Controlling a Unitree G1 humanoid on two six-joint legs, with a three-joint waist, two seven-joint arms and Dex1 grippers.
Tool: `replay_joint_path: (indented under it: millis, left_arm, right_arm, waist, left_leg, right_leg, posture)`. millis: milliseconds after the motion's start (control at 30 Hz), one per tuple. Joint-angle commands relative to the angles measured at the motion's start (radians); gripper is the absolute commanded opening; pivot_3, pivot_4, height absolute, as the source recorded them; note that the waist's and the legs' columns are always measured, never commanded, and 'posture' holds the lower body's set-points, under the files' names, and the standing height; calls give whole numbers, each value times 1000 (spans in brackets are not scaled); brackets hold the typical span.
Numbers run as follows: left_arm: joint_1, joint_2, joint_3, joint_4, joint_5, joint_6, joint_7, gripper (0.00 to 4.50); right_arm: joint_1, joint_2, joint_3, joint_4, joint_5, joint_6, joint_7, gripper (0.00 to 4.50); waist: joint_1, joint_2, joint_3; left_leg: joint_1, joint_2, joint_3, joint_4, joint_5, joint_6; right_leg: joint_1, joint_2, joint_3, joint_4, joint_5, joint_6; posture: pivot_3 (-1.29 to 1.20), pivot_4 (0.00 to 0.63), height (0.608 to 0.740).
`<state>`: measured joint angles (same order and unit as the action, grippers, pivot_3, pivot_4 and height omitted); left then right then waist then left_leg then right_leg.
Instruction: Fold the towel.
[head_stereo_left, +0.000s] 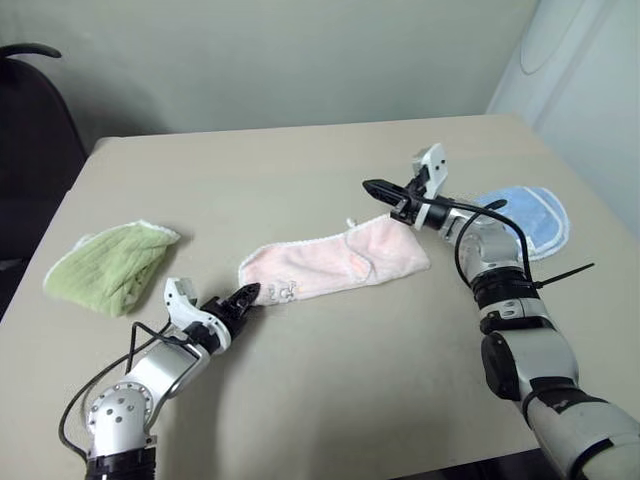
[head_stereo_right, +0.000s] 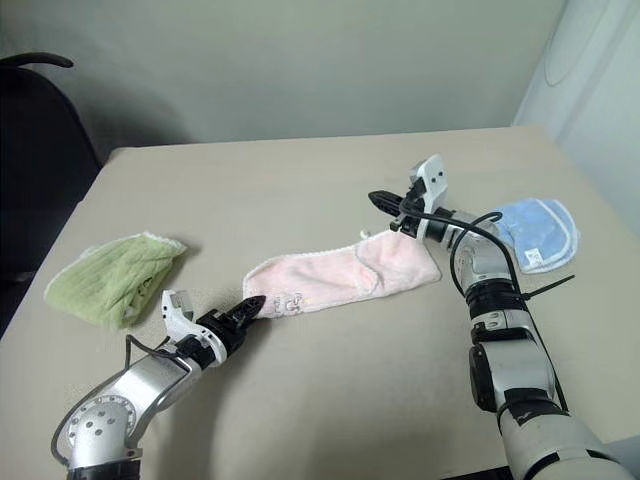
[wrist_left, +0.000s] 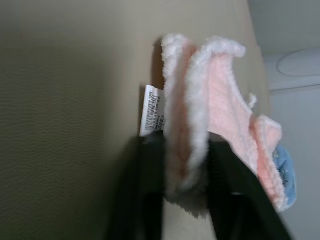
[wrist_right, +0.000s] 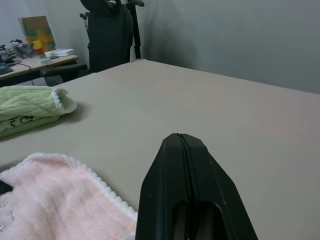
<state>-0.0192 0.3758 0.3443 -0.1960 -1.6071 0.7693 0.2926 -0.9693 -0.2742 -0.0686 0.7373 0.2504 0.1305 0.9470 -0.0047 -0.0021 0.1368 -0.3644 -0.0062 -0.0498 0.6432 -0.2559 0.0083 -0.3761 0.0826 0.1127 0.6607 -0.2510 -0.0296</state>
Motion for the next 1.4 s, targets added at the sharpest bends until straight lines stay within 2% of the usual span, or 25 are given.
replay_joint_path:
  millis: [33, 133, 300, 400, 500, 567, 667, 867, 1067, 1200, 1300, 1400]
  left_arm:
    - [-10, 14, 50, -56, 7, -33, -30, 35]
    - [-30, 77, 79, -119, 35, -32, -82, 35]
    - [-131, 235, 106, -168, 58, -1, -158, 35]
    - [-229, 311, 36, -171, 91, 47, -210, 35]
    - [-386, 353, -148, -154, 196, 142, -292, 35]
    - [-487, 338, -258, -116, 266, 192, -340, 35]
    - [-647, 266, -424, -9, 408, 238, -424, 35]
    - [-862, 103, -594, 217, 637, 258, -583, 35]
    - [-922, 0, -667, 374, 813, 255, -706, 35]
    - [-930, -55, -635, 422, 864, 266, -748, 35]
    - [-924, -99, -584, 441, 871, 270, -758, 757]
    - [-910, -140, -502, 422, 842, 288, -750, 1814]
  right_arm:
    - [-5, -6, -21, -39, 22, -8, -13, 0]
    - [4, -21, -26, -34, 17, -10, -22, 0]
    - [21, -62, -34, -20, 11, -9, -41, 0]
    - [23, -75, -35, -7, 7, -18, -58, 0]
    - [9, -78, -49, 23, 5, -36, -91, 0]
    - [1, -79, -58, 40, 4, -49, -113, 0]
    - [0, -78, -76, 49, 9, -64, -153, 0]
    - [44, -77, -110, -1, 24, -64, -210, 0]
    - [120, -74, -127, -103, 37, -31, -244, 0]
    - [151, -74, -128, -145, 43, -11, -256, 0]
    - [157, -69, -122, -156, 44, -1, -259, 0]
    - [151, -62, -111, -155, 41, 4, -251, 0]
  waist:
    - [-2, 0, 0]
    - [-5, -2, 2]
    - [-5, -4, 3]
    - [-6, -4, 3]
    - [-6, -4, 3]
    - [-3, -4, 3]
    - [-10, -4, 3]
    - [-15, -4, 3]
    - [-23, -4, 3]
    - [-22, -4, 3]
    - [-22, -4, 3]
    - [-21, -4, 3]
  left_leg:
    - [-1, 0, 0, -1, 0, 0]
    - [-3, 0, 0, -3, 1, -1]
    - [-4, 0, 0, -3, 1, -1]
    - [-4, 0, 0, -3, 1, -1]
    - [-4, 0, 0, -2, 1, -1]
    - [-5, 0, -1, -2, 1, -1]
    - [-7, 0, 0, -1, 1, -1]
    - [-20, 0, 0, 3, 1, -1]
    - [-20, 0, 1, 4, 1, -1]
    - [-20, 0, 1, 4, 1, -1]
    - [-20, 0, 1, 3, 1, -1]
    - [-20, 0, 1, 4, 1, -1]
  right_leg:
    - [-2, 0, 0, 0, 0, 0]
    - [-5, 0, 0, 1, 0, 0]
    - [-5, 0, 1, 0, 0, 0]
    - [-5, 0, 1, 0, 0, 0]
    - [-5, 0, 1, 0, 0, 0]
    - [-5, 0, 1, 0, 0, 1]
    - [-8, -1, 1, 0, 1, 1]
    - [-22, 0, 1, 3, 1, 1]
    - [-23, 0, 2, 1, 0, 3]
    - [-24, 0, 3, 1, 0, 3]
    - [-24, 0, 3, 3, 0, 3]
    - [-22, 0, 2, 5, 0, 4]
  posture:
    - [0, 150, 740]
    - [0, 150, 740]
    - [0, 150, 740]
    - [0, 150, 740]
    - [0, 150, 740]
    - [0, 150, 740]
    - [0, 150, 740]
    - [0, 150, 740]
    - [0, 150, 740]
    - [0, 150, 740]
    - [0, 150, 740]
    - [0, 150, 740]
